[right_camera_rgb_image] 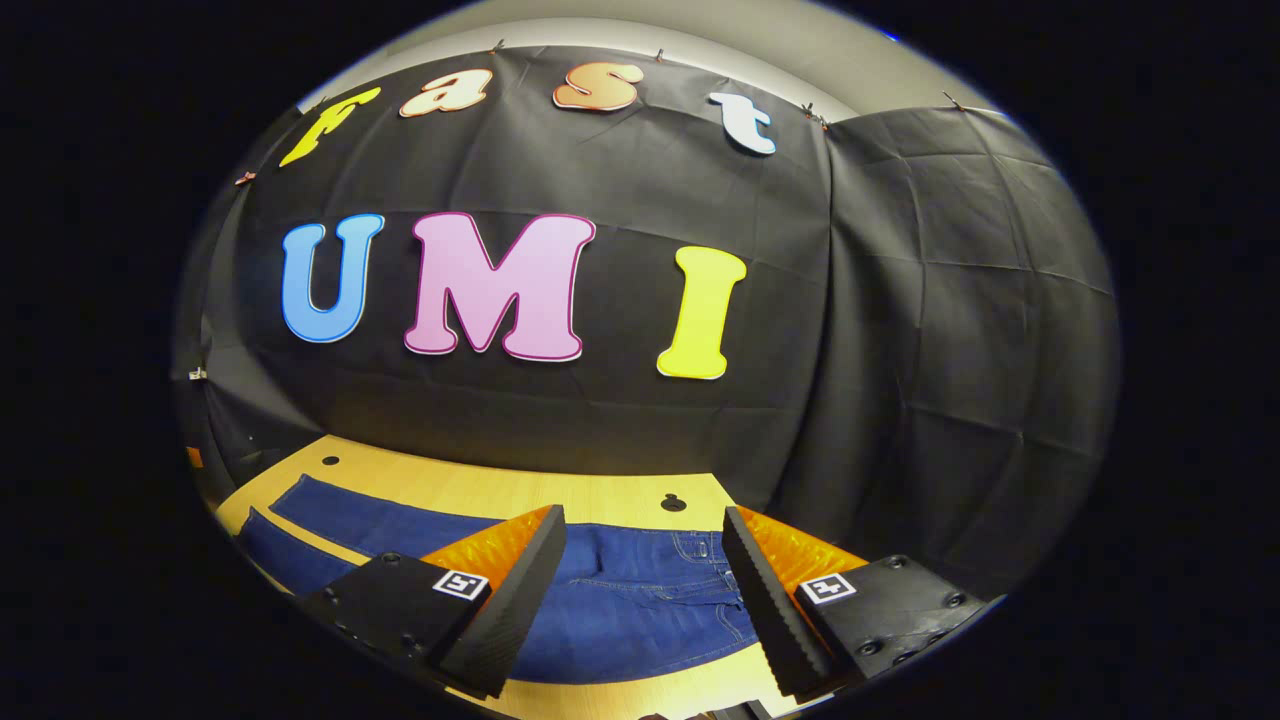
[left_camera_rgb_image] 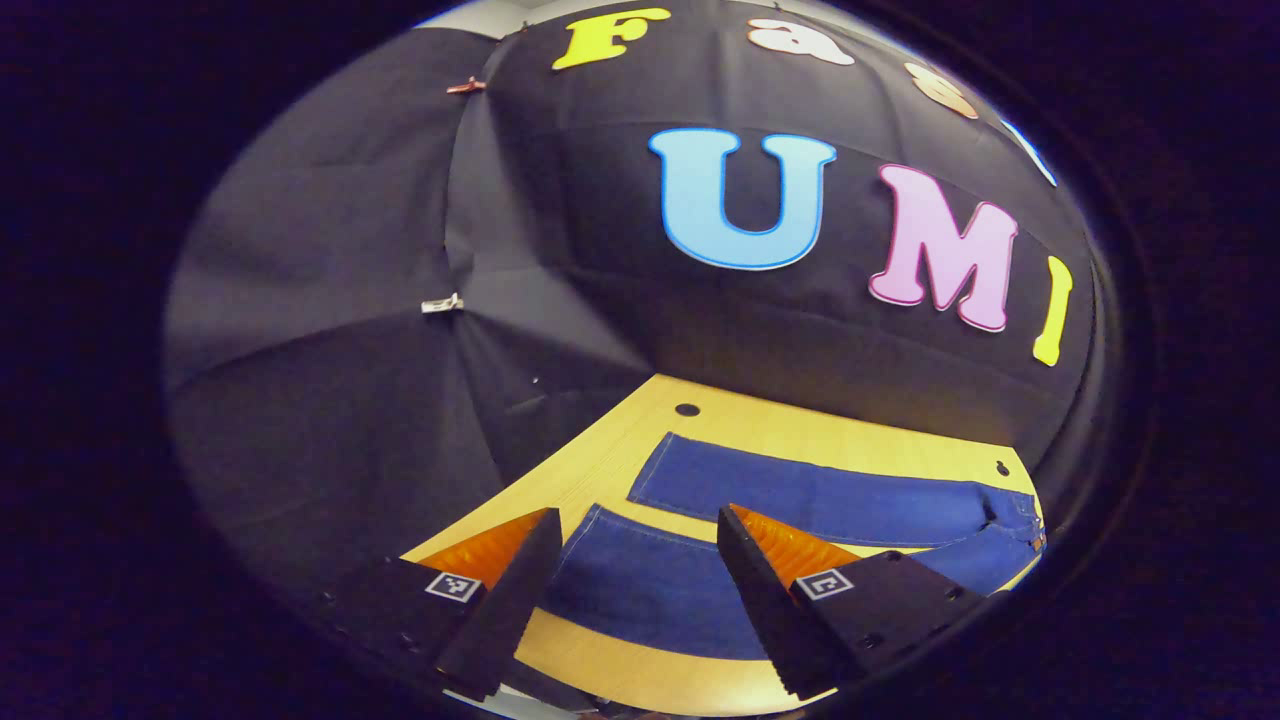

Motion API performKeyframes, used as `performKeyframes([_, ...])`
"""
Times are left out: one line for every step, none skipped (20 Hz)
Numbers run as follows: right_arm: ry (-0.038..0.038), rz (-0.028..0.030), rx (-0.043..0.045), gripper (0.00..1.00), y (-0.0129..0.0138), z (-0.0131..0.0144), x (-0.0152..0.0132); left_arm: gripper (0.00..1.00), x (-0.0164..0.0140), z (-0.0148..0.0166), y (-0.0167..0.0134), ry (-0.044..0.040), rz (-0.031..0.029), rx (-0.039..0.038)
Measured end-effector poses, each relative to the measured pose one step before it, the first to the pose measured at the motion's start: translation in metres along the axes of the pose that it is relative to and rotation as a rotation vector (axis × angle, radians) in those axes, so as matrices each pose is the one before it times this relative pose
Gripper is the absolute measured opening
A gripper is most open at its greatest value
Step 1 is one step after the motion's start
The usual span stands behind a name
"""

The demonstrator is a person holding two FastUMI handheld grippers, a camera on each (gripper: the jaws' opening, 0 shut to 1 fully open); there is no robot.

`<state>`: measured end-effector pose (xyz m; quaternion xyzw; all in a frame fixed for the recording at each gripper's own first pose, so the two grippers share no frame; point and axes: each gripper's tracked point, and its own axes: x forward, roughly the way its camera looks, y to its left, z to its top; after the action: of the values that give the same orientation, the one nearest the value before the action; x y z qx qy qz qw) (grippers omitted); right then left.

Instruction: Grasp the waist and the cuffs of the jeans and fold them to make the two legs overlap; first hold the waist and fold one-third of the jeans toward the cuffs, then hold the cuffs and fold the remaining one-third in the same direction to finish folding.

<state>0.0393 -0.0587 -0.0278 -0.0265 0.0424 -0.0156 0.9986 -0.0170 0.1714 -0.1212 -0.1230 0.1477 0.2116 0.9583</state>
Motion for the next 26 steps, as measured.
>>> performKeyframes([0.01305, -0.00341, 0.00342, 0.96, -0.00239, -0.00422, 0.00253, 0.99, 0.00507, -0.00879, 0.01103, 0.02174, 0.02575, -0.02899])
performKeyframes([0.01487, -0.00696, 0.00472, 0.96, -0.00264, -0.00438, 0.00336, 0.97, 0.00603, -0.00981, 0.00868, 0.02627, 0.02188, -0.02503])
performKeyframes([0.01589, -0.00496, 0.01065, 0.97, -0.00264, -0.00461, 0.00247, 0.96, 0.00578, -0.00947, 0.00987, 0.02743, 0.0248, -0.02191])
performKeyframes([0.0116, -0.00944, 0.00949, 0.96, -0.00306, -0.00452, 0.00214, 0.96, 0.00803, -0.01136, 0.01122, 0.02297, 0.02972, -0.024])
performKeyframes([0.01676, -0.0088, 0.01152, 0.96, -0.00305, -0.006, 0.00319, 0.96, 0.00804, -0.01046, 0.0085, 0.02916, 0.02531, -0.02788])
performKeyframes([0.01992, -0.00428, 0.01273, 0.96, -0.00132, -0.00561, 0.00287, 0.96, 0.00853, -0.01189, 0.00475, 0.02663, 0.01896, -0.02813])
performKeyframes([0.01655, -0.00379, 0.00731, 0.96, -0.00193, -0.00586, 0.00308, 0.96, 0.00928, -0.00973, 0.00471, 0.02476, 0.02011, -0.02314])
performKeyframes([0.0172, -0.00495, 0.00256, 0.97, -0.00217, -0.00424, 0.00283, 0.96, 0.0081, -0.00937, 0.00453, 0.02788, 0.02276, -0.02194])
performKeyframes([0.01568, -0.00344, 0.00134, 0.97, -0.00244, -0.00519, 0.0029, 0.96, 0.00934, -0.00796, 0.00495, 0.02605, 0.02213, -0.01952])
performKeyframes([0.01173, -0.0019, -0.00007, 0.97, -0.00136, -0.00324, 0.00255, 0.96, 0.00636, -0.00893, 0.00368, 0.02425, 0.02989, -0.02282])
performKeyframes([0.01117, -0.00316, 0.00025, 0.96, -0.00157, -0.00319, 0.00232, 0.96, 0.00623, -0.00551, 0.00306, 0.02529, 0.02476, -0.03407])
performKeyframes([0.00631, -0.00251, -0.00182, 0.96, -0.00124, -0.00056, 0.0027, 0.96, 0.00787, -0.00718, 0.00296, 0.02713, 0.0208, -0.03812])
performKeyframes([0.00626, -0.00349, -0.00211, 0.96, -0.00186, -0.00155, 0.00358, 0.96, 0.00558, -0.00579, 0.00389, 0.03124, 0.0239, -0.03902])
performKeyframes([0.00655, -0.00247, -0.00004, 0.96, -0.00207, -0.00069, 0.00339, 0.96, 0.00345, -0.00205, 0.00176, 0.01744, 0.01268, -0.03383])
performKeyframes([0.00728, -0.00344, 0.00393, 0.96, -0.00244, -0.00081, 0.00264, 0.96, 0.00251, -0.00238, 0.00062, 0.00921, 0.00904, -0.02457])
performKeyframes([0.01059, -0.00703, 0.01197, 0.97, -0.00293, -0.00204, 0.00465, 0.96, 0.00496, -0.00147, -0.00148, 0.00525, 0.00456, -0.01413])
performKeyframes([0.00833, -0.00624, 0.01262, 0.97, -0.00278, -0.00252, 0.00292, 0.96, 0.00504, -0.00128, -0.00069, 0.00511, 0.01162, -0.01043])
performKeyframes([0.00744, -0.01015, 0.01105, 0.96, -0.0046, 0.00014, 0.00442, 0.96, 0.00747, -0.00523, 0.00207, 0.00821, 0.01065, -0.01377])
performKeyframes([0.00634, -0.0097, 0.00473, 0.96, -0.00291, -0.00175, 0.0034, 0.96, 0.00623, -0.00193, 0.00018, 0.01385, 0.0147, -0.02013])
performKeyframes([0.00518, -0.00581, 0.00055, 0.97, -0.00241, -0.00121, 0.00381, 0.96, 0.00221, -0.00172, 0.00109, 0.00496, 0.01266, -0.01521])
performKeyframes([0.00274, -0.00245, -0.00258, 0.96, -0.00159, -0.00051, 0.00263, 0.96, -0.00119, 0.00213, 0.00245, -0.01511, 0.01387, -0.00814])
performKeyframes([0.00146, -0.00176, -0.0048, 0.96, -0.00128, -0.0004, 0.00195, 0.97, 0.00517, 0.00077, -0.00334, -0.00576, -0.00017, -0.00334])
performKeyframes([0.00326, -0.0013, -0.00652, 0.96, -0.00268, -0.00149, 0.00217, 0.95, 0.00158, 0.00039, -0.00203, -0.00144, 0.00665, 0.0023])
performKeyframes([0.00697, -0.00185, -0.00407, 0.97, -0.00293, -0.00241, 0.00175, 0.94, 0.00267, 0.00069, -0.00119, 0.0001, -0.00246, 0.00464])
performKeyframes([0.00832, -0.00361, 0.00194, 0.97, -0.00287, -0.00315, 0.00298, 0.93, 0.00094, 0.00121, -0.00548, -0.00059, -0.01289, -0.00047])
performKeyframes([0.00971, -0.00498, 0.00675, 0.96, -0.00318, -0.00322, 0.00212, 0.89, 0.00189, 0.00007, -0.00792, 0.00158, -0.01173, -0.00827])
